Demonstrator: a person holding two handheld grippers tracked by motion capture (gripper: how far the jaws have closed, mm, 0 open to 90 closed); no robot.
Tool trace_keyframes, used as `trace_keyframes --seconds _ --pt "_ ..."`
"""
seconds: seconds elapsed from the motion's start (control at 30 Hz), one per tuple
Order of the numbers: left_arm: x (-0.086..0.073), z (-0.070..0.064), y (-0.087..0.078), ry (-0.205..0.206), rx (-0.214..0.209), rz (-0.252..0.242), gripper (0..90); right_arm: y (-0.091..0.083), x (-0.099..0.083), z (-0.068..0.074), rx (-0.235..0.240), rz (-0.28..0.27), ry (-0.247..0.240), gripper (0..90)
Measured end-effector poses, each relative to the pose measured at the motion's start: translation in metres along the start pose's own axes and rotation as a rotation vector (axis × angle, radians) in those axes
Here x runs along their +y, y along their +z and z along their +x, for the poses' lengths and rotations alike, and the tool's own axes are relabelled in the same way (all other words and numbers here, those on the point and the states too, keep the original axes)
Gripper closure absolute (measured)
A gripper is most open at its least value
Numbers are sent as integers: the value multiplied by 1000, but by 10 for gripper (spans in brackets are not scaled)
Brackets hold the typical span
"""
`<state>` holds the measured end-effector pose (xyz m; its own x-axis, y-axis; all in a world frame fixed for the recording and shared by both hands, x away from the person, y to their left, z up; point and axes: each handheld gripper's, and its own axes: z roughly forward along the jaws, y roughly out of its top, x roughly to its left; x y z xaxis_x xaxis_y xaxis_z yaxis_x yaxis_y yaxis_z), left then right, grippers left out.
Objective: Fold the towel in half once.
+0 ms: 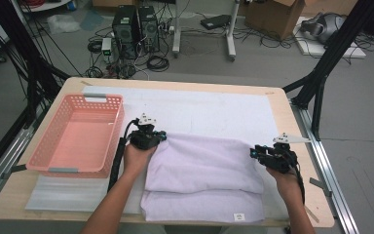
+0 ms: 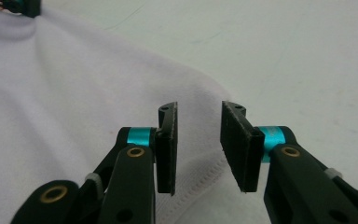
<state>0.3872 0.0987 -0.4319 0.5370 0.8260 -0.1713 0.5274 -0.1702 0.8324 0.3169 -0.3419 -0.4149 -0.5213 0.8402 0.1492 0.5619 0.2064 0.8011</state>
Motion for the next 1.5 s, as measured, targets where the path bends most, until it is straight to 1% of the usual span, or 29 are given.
trace_keyframes --seconds 0.03,0.07,0.13,0.23,0.3,0.37,0.43,0.5,0.53,0.57,0.6,0.63,0.67,0.7,0.77,0.87,0.93,1.0,1.07,1.13,1.17,1.2,1.23,1.27,1.3,1.33,1.37,1.47,1.5 --pt "1 1 0 -22 9 -8 749 1 2 -2 -8 -5 7 638" --pt "1 2 0 -34 1 -9 663 2 3 -5 -18 -11 7 624" --pt "-1 3 1 -30 -23 17 608 5 8 -8 -29 -13 18 610" --pt "-3 4 1 -27 -56 56 509 14 16 -11 -22 11 -20 572" --pt "-4 4 2 -11 -44 84 477 25 19 -11 -16 67 -55 540" --pt "-6 5 4 -19 -40 103 469 36 21 -11 -29 112 -97 516" --pt "-8 6 8 -17 -42 121 474 45 22 -15 -31 119 -96 505" --pt "-10 3 9 34 -25 123 512 55 21 -19 -24 157 -90 505" --pt "-11 3 9 68 -18 126 596 59 19 -21 -20 183 -95 529" --pt "-10 3 8 71 -21 129 669 61 18 -22 5 184 -87 609" --pt "-10 5 7 51 -37 130 822 60 19 -23 29 182 -98 738" --pt "-10 6 7 39 -32 121 837 60 19 -21 52 186 -116 814" --pt "-8 5 6 46 -19 99 844 60 20 -19 33 187 -162 837" --pt "-7 5 5 41 -10 63 846 60 22 -18 23 186 -173 847" --pt "0 5 4 19 1 1 848 58 28 -20 -3 138 -166 849" --pt "11 9 6 -15 14 -35 847 58 35 -28 -57 81 -125 849" --pt "17 12 10 -29 28 -46 845 63 40 -31 -87 66 -127 847" --pt "17 17 15 -55 49 -84 845 70 45 -31 -110 55 -120 847" --pt "17 23 23 -72 56 -55 845 76 50 -32 -137 42 -123 846" --pt "18 27 30 -86 72 -69 835 84 55 -34 -163 36 -108 846" --pt "18 28 32 -99 84 -73 812 86 56 -33 -183 17 -111 845" --pt "18 30 34 -123 91 -78 750 90 58 -34 -197 18 -104 839" --pt "18 31 34 -144 82 -82 705 94 59 -34 -212 26 -95 818" --pt "18 31 33 -155 77 -78 656 98 60 -35 -232 33 -90 787" --pt "18 31 32 -150 73 -74 592 98 60 -35 -251 23 -76 728" --pt "18 32 30 -153 59 -73 549 96 61 -36 -255 -1 -49 675" --pt "18 32 28 -149 39 -67 524 93 61 -39 -232 -27 -14 673" --pt "16 30 23 -126 2 -38 501 80 63 -41 -208 -31 -18 672" --pt "15 29 22 -119 7 -27 512 76 64 -42 -201 -27 -23 673"
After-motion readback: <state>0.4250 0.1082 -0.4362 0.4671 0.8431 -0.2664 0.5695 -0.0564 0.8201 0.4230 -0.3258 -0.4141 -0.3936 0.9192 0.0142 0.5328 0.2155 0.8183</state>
